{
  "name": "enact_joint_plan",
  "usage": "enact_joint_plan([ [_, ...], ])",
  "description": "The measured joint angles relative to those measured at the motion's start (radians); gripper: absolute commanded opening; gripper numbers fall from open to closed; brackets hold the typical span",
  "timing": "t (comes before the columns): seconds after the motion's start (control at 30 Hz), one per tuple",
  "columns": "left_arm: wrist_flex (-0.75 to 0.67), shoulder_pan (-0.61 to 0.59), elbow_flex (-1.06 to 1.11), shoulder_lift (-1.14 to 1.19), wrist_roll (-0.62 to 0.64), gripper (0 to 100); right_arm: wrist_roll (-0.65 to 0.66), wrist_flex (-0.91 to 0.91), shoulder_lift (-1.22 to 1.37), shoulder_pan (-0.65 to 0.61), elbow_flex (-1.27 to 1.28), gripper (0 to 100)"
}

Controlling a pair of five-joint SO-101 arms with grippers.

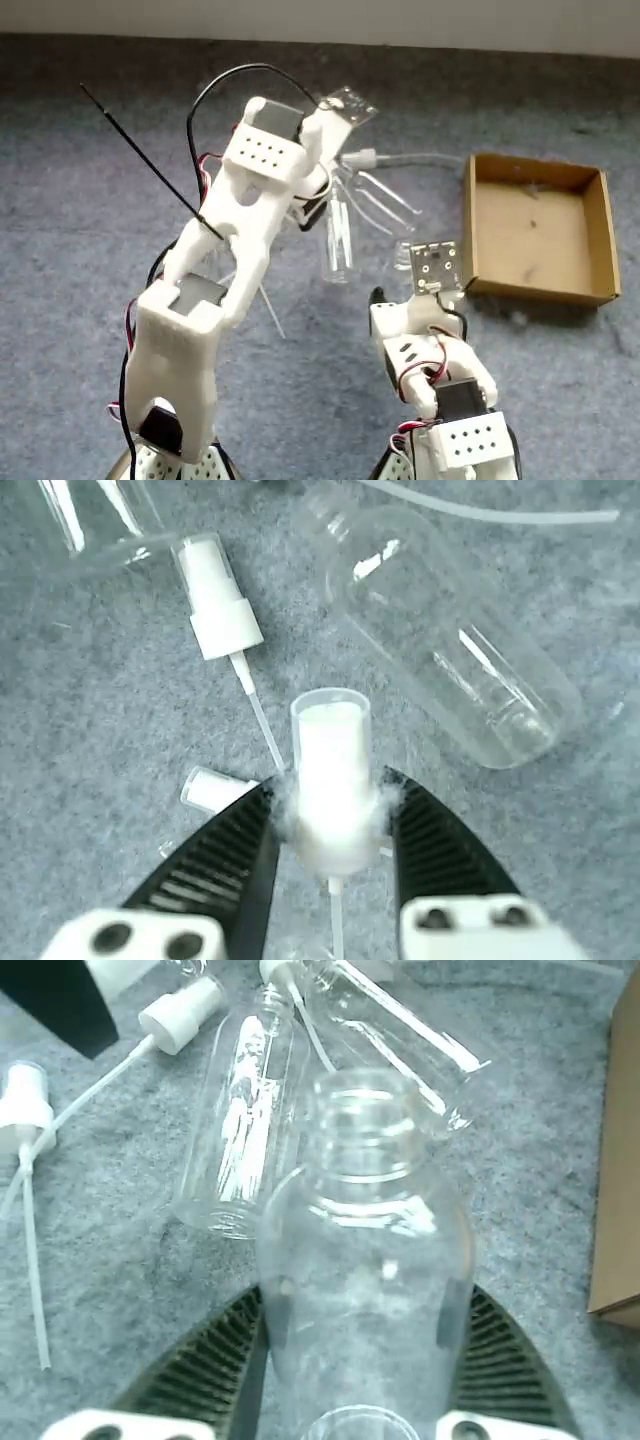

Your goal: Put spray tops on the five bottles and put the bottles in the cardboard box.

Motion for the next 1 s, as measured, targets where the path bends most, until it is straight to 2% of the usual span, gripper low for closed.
enact_joint_plan([
  [0.2, 0.0, 0.002, 0.193, -0.265, -0.012, 0, 0.0, -0.005, -0.011, -0.077, 0.081, 20.2],
  [0.37, 0.002, -0.031, 0.336, -0.497, -0.161, 0, 0.0, -0.068, 0.0, -0.14, 0.083, 20.2],
  [0.53, 0.003, -0.084, 0.448, -0.689, -0.192, 0, 0.0, -0.17, 0.0, -0.235, 0.083, 20.2],
  [0.8, 0.008, -0.087, 0.506, -0.936, -0.198, 0, 0.0, -0.341, 0.0, -0.351, 0.083, 20.2],
  [1.0, 0.008, -0.084, 0.506, -1.066, -0.198, 0, 0.0, -0.54, 0.0, -0.361, 0.083, 20.2],
])
